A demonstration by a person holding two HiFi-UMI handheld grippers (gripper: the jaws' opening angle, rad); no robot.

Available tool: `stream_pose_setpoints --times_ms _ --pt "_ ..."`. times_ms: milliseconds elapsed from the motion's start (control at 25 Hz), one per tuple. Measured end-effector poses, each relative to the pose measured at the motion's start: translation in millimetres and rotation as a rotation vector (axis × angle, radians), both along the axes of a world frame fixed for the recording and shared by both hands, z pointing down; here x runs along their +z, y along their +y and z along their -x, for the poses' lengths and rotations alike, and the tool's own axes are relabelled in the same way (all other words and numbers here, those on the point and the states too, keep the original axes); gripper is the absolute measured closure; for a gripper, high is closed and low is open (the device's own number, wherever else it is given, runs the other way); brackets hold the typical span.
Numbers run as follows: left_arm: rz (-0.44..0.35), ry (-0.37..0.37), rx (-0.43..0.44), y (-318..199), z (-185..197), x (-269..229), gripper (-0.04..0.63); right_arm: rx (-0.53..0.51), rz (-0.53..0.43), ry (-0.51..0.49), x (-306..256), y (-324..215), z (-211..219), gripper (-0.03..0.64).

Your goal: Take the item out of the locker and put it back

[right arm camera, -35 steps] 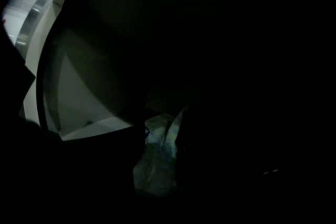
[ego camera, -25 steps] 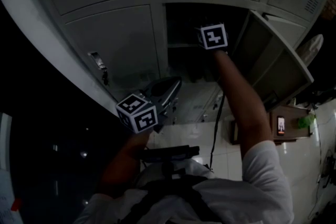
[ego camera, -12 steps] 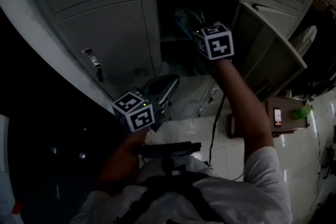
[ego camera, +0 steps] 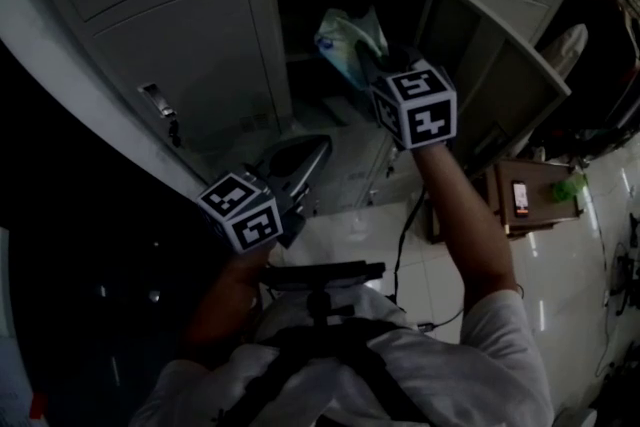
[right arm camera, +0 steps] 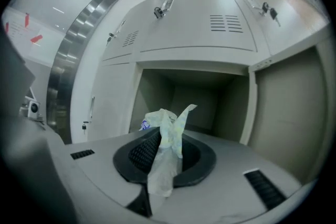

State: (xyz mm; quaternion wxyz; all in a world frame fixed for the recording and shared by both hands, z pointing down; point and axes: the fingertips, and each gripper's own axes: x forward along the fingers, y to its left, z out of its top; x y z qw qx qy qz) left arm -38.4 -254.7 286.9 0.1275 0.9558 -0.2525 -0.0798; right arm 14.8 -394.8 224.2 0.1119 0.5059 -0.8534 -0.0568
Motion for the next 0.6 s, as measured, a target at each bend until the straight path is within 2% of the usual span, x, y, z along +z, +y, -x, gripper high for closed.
stream_pose_setpoints --times_ms 600 --pt "0.030 0.023 0.019 27.5 7.6 6.9 0.592 0.006 0.027 -0.042 26.6 69.2 -14.7 0.586"
